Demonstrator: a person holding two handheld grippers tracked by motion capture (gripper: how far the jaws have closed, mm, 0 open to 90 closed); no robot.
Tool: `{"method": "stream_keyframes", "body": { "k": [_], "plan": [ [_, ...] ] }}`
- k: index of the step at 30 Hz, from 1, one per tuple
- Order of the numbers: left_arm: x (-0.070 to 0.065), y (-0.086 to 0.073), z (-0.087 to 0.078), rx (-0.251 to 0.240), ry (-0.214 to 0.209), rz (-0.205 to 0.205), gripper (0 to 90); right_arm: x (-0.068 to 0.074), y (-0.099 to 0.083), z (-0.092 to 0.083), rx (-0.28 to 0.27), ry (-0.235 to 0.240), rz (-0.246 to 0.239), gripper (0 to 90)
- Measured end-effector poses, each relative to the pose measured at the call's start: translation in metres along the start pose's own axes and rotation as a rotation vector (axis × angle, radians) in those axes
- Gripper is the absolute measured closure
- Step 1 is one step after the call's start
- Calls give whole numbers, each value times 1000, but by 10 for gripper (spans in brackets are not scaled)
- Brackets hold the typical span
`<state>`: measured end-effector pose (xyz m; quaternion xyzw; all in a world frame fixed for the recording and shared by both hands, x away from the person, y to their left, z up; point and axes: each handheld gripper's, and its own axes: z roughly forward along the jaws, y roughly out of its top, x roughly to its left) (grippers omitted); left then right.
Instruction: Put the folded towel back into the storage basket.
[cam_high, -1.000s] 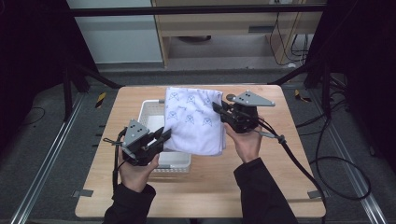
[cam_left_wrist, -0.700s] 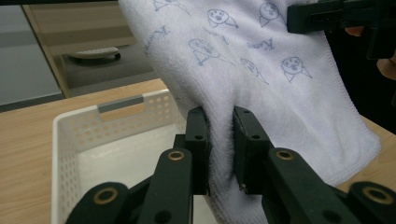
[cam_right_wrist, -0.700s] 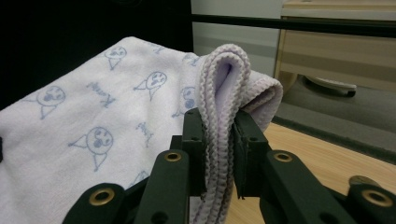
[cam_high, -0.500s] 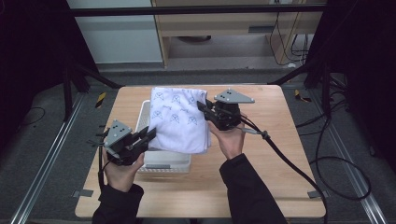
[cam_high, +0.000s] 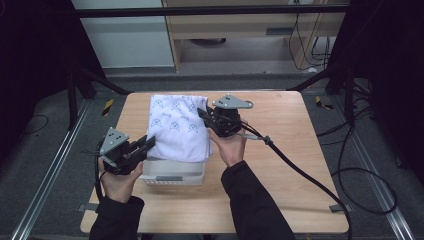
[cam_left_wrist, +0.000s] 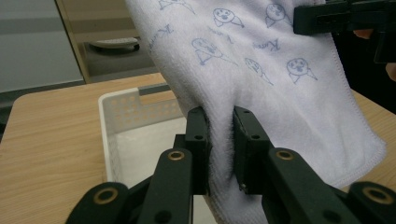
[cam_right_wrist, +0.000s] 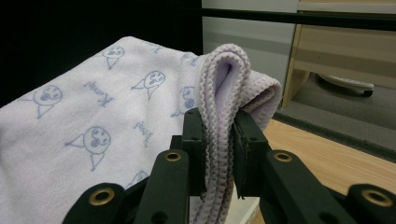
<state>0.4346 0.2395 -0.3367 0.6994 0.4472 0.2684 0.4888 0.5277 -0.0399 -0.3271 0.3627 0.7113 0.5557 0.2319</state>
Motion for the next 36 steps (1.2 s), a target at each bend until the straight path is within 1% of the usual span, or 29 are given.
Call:
{"method": "stream_keyframes", "body": {
  "k": [8, 13, 21, 26, 30, 32, 36],
  "plan": [
    [14, -10, 11, 32, 14, -14, 763, 2, -11, 17, 19, -4, 6, 775],
    [17, -15, 16, 54, 36, -6, 764, 2, -18, 26, 29, -2, 13, 775],
    [26, -26, 29, 98, 60, -14, 763, 2, -28, 41, 50, -3, 21, 775],
    [32, -34, 36, 127, 71, -27, 764, 1, -38, 53, 78, -6, 21, 775],
    [36, -39, 40, 144, 84, -25, 764, 2, -46, 61, 93, -3, 25, 775],
    [38, -41, 42, 154, 87, -34, 763, 2, -49, 64, 101, -2, 28, 774],
    [39, -47, 48, 180, 96, -28, 764, 3, -56, 71, 121, -6, 30, 774]
  ]
}}
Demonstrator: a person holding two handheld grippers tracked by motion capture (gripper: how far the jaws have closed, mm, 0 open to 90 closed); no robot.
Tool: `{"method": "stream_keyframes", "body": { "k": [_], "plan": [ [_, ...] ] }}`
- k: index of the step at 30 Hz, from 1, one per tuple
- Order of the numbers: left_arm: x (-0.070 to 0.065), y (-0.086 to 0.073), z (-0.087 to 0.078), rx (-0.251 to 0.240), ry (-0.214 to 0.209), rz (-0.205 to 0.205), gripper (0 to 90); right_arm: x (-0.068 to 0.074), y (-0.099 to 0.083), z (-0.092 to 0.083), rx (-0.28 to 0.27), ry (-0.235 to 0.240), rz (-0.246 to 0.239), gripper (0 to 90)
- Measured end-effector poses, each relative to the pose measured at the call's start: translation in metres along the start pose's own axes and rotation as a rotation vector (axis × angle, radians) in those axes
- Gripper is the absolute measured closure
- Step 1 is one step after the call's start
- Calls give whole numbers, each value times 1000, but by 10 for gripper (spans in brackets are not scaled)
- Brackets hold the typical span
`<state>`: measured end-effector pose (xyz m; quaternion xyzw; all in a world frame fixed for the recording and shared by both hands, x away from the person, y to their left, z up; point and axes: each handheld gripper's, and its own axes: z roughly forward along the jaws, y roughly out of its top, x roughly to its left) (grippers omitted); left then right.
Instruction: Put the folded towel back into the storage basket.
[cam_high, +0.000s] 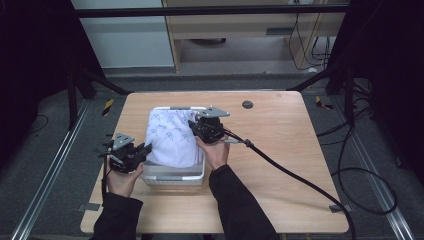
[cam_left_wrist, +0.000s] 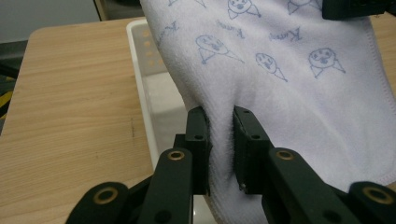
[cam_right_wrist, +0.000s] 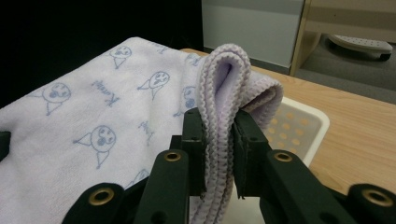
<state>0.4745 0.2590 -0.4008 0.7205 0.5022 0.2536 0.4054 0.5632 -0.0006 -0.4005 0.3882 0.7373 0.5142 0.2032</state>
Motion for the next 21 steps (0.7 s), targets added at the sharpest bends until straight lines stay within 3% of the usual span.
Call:
{"method": "stream_keyframes", "body": {
  "k": [21],
  "plan": [
    [1, -13, 27, 81, 49, 11, 753, -3, -21, 25, 71, -40, -9, 759]
  ]
}}
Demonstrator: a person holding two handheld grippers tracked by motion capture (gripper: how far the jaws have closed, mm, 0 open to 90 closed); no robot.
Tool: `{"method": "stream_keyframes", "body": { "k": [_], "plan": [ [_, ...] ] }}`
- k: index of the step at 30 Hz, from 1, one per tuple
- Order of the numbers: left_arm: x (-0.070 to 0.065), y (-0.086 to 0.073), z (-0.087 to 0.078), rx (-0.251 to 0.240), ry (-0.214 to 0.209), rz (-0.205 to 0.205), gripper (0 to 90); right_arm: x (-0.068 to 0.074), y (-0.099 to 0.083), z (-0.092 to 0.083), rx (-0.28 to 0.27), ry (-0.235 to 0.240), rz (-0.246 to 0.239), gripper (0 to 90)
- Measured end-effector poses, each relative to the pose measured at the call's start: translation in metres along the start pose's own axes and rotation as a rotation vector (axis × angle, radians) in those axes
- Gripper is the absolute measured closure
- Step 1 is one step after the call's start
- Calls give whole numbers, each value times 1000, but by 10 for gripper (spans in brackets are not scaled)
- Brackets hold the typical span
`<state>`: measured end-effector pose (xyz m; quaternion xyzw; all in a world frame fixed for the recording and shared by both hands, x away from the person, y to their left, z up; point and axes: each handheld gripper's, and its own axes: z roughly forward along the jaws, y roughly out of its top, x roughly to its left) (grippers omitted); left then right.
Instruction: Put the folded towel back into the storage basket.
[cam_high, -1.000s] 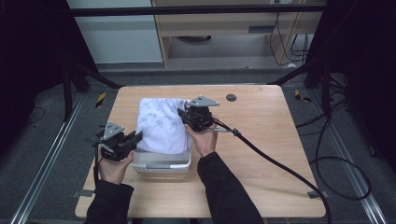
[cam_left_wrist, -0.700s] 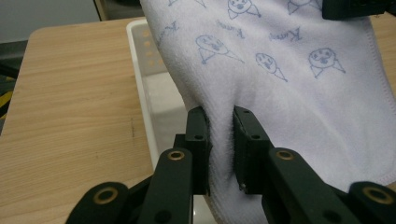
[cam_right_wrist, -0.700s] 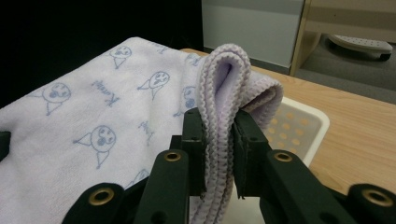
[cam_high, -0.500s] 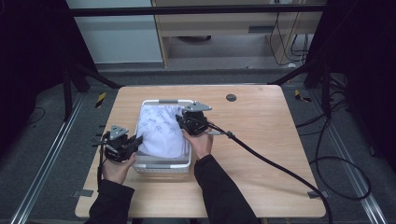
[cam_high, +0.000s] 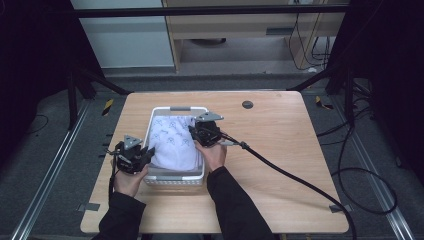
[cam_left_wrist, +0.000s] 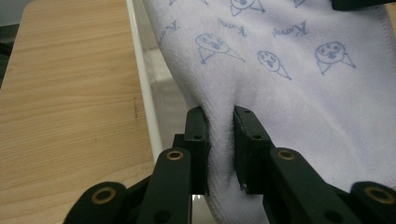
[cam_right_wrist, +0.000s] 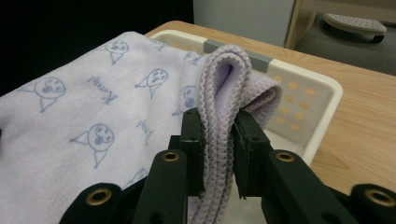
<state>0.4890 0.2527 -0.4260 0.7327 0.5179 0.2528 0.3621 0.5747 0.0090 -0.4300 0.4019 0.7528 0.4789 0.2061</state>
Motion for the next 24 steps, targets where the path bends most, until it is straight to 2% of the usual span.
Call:
{"method": "stream_keyframes", "body": {
  "k": [3, 4, 6, 7, 8, 11, 14, 18, 24],
  "plan": [
    [2, -2, 5, 25, 15, -3, 724, -1, -2, 3, 14, -5, -4, 730],
    [2, -2, 6, 30, 20, -5, 714, -2, -4, 5, 34, 1, -3, 705],
    [3, -3, 7, 33, 38, -4, 695, -3, -6, 8, 60, -5, -21, 648],
    [4, -3, 6, 24, 34, -9, 680, -4, -8, 9, 71, -13, -45, 618],
    [4, -3, 5, 19, 29, -12, 668, -3, -8, 9, 69, -22, -70, 588],
    [4, -2, 3, 7, 36, -14, 649, -2, -6, 5, 45, -33, -93, 557],
    [3, -2, -1, -5, 32, -14, 644, -1, -1, -2, 20, -24, -95, 525],
    [1, 1, -9, -44, 15, -15, 628, -2, 3, -13, -9, -14, -94, 472],
    [-5, 4, -19, -92, -27, 12, 589, -12, 4, -33, -36, -11, -79, 378]
  ]
}}
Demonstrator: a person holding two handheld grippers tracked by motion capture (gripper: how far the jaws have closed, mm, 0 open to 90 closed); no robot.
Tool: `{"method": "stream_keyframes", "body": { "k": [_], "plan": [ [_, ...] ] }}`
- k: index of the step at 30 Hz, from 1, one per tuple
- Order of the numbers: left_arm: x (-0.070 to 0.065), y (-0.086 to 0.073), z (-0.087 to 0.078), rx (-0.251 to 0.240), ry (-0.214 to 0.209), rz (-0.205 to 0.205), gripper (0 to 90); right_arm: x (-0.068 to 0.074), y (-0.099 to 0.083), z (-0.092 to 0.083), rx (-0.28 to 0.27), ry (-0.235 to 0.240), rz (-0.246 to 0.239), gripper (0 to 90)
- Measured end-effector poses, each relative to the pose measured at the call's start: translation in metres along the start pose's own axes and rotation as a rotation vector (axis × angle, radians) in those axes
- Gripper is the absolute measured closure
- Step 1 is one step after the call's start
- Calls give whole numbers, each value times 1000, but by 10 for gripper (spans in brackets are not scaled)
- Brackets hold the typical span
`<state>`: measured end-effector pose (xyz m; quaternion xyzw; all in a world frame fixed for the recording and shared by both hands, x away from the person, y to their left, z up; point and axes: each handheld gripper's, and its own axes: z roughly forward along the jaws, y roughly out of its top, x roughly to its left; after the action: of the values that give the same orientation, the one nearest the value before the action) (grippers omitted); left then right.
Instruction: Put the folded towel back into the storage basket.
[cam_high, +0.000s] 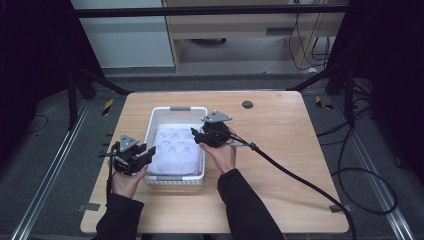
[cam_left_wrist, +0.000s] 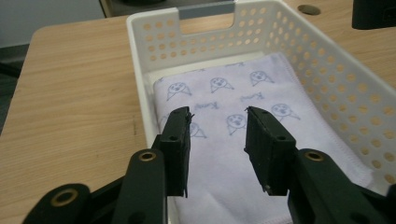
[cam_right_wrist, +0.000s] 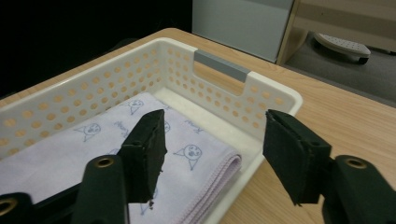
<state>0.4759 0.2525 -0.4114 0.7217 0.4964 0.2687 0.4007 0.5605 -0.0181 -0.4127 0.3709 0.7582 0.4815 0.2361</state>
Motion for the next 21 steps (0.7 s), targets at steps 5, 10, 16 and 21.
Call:
{"method": "stream_keyframes", "body": {
  "k": [5, 10, 16, 21],
  "plan": [
    [-10, 2, -4, -29, -44, 25, 557, -14, -2, -20, -6, 3, 23, 301],
    [-21, 2, -9, -50, -75, 62, 521, -30, -7, -43, -9, -14, 38, 247],
    [-30, 2, -10, -50, -101, 93, 483, -47, -19, -64, 5, -36, 44, 234],
    [-43, 1, -9, -43, -130, 130, 442, -67, -41, -89, 26, -49, 79, 212]
  ]
}}
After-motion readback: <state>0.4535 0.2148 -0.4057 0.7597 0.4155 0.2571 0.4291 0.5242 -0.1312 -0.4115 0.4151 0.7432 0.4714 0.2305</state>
